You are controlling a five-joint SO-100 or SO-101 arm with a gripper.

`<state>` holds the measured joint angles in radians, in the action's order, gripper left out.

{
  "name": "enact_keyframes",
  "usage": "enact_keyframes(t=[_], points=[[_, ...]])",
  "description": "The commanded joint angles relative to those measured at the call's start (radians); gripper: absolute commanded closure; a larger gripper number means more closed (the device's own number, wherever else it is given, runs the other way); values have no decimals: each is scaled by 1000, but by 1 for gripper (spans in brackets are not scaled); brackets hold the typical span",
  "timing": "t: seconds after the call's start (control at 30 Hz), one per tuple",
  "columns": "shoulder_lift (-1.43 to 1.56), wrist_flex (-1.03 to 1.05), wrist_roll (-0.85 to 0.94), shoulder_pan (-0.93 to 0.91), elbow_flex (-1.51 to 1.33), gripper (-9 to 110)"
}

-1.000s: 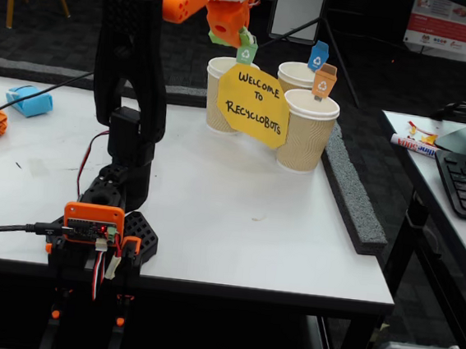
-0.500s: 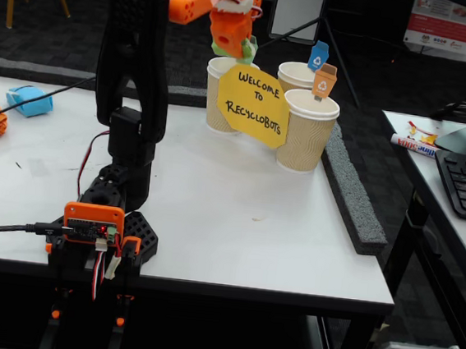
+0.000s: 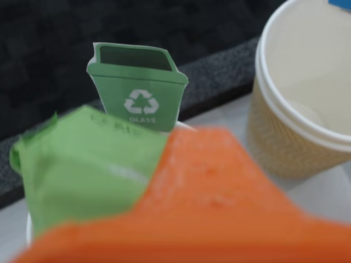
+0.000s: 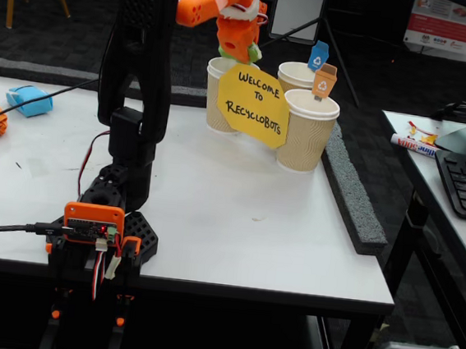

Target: Sort rubbish by color.

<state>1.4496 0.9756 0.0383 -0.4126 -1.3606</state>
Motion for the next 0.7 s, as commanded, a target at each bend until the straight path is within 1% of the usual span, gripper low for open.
enact_keyframes(t=[0.0,0.3,0.4,0.6,0.67], points=[[51,34,20,-29,176,85],[161,149,20,-25,198,85],[233,187,20,-25,184,90],[460,198,9,-14,-11,100],[555,196,9,-2,-110,101]])
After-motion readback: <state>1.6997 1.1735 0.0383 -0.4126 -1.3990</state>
